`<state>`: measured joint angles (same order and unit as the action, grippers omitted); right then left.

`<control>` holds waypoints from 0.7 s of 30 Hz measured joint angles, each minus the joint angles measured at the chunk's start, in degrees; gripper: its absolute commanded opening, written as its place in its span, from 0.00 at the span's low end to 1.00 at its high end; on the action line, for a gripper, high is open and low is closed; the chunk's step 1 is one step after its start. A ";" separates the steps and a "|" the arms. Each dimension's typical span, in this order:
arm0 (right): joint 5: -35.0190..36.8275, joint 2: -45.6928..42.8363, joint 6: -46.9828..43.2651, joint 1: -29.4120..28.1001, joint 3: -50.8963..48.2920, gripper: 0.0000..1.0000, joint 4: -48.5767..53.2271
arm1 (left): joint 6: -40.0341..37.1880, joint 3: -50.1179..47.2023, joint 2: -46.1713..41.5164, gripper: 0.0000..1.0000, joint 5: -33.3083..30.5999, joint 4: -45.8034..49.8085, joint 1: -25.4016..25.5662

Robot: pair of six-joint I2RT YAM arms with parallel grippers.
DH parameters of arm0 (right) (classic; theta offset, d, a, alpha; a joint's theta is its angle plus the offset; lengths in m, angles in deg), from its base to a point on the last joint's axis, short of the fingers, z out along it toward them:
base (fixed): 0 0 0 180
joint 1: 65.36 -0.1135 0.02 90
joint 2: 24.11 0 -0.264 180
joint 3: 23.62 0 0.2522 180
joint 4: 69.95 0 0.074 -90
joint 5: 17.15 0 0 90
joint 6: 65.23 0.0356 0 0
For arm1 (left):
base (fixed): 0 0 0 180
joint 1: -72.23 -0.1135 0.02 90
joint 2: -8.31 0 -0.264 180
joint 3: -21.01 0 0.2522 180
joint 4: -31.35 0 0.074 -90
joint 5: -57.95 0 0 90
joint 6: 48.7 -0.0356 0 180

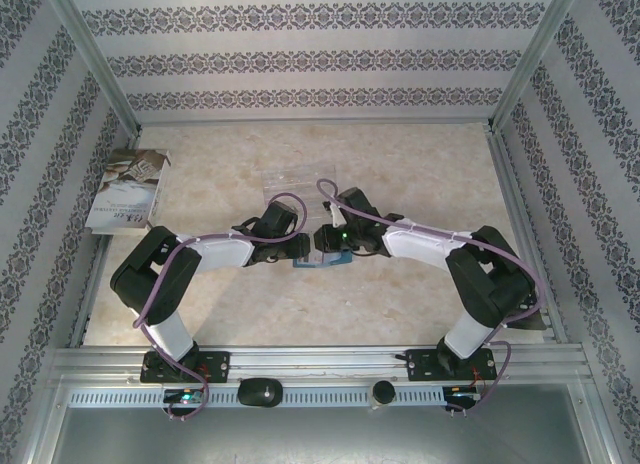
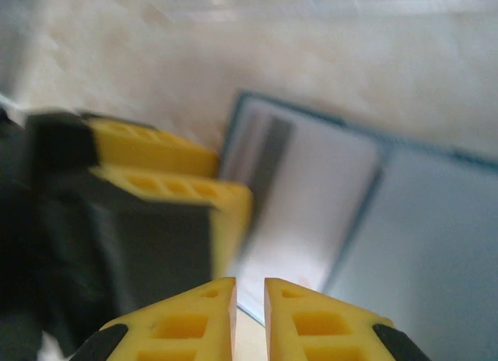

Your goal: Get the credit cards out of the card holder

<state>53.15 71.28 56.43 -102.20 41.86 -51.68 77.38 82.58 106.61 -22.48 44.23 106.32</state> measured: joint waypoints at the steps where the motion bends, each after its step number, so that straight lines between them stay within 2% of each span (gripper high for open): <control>1: 0.55 -0.17 0.09 0.15 -1.46 0.16 0.17 | -0.04 0.00 0.00 0.40 0.00 0.00 0.00; 7: 6.16 -2.19 0.07 2.05 -8.00 0.16 2.10 | -0.04 0.07 0.42 0.37 0.98 -0.63 0.04; 12: 11.47 -5.14 0.13 3.17 -9.29 0.27 2.80 | -0.04 0.44 1.20 0.37 2.01 -1.55 0.13; 15: 14.38 -6.10 0.50 4.22 -9.55 0.29 3.39 | -0.04 0.46 1.22 0.36 2.01 -1.60 0.13; 18: 16.72 -6.58 0.52 5.66 -9.57 0.29 4.13 | -0.04 0.44 1.18 0.38 2.01 -1.60 0.11; 21: 18.25 -7.65 0.55 7.28 -9.64 0.30 5.01 | -0.07 0.31 1.05 0.45 1.99 -1.66 0.09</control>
<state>71.40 63.63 56.98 -94.92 32.22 -46.67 77.31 82.89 107.66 -20.50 42.57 106.41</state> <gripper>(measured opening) 0.289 0.410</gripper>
